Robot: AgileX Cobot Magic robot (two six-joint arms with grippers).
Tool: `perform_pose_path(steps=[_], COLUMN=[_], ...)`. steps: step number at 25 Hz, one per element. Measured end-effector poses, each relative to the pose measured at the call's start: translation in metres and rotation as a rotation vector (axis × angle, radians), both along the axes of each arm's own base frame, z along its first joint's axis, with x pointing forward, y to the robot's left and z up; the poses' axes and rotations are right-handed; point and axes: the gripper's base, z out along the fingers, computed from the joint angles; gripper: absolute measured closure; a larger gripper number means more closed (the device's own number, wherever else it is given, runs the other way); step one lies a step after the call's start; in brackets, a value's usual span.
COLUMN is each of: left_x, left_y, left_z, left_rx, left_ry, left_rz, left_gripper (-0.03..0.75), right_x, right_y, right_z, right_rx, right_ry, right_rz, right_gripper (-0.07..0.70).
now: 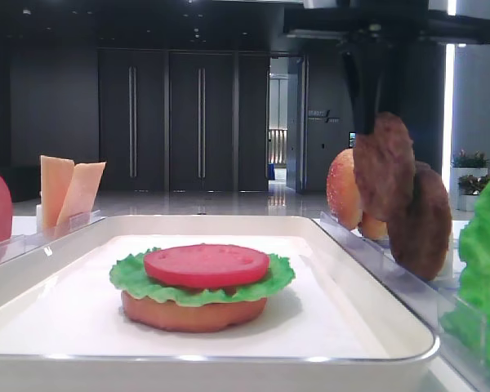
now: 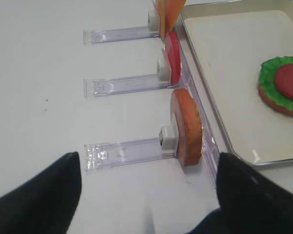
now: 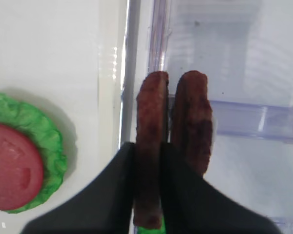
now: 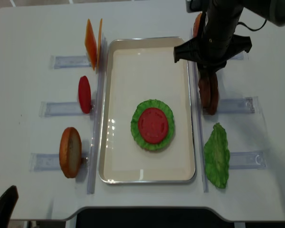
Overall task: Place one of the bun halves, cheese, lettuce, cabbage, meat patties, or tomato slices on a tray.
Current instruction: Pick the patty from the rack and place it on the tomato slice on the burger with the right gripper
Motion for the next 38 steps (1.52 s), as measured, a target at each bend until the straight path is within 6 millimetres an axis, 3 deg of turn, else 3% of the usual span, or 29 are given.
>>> perform_pose_path(steps=[8,12,26,38], left_x=[0.0,0.0,0.0,0.0], left_y=[0.0,0.0,0.0,0.0], left_z=[0.0,0.0,0.0,0.0], left_rx=[0.0,0.0,-0.001,-0.001], left_ry=[0.0,0.0,0.0,0.0], left_rz=[0.0,0.0,-0.001,-0.001], left_gripper=[0.055,0.055,0.055,0.055], right_x=[-0.012,-0.028,-0.074,-0.078], right_y=[0.003,0.007,0.017,0.024], right_z=[0.04,0.047,0.001,-0.022], right_rx=[0.096,0.179,0.621,0.759], right_ry=[-0.069,-0.118,-0.144,-0.144], right_rz=[0.007,0.022,0.034,0.018], right_gripper=[0.521,0.521,0.521,0.521])
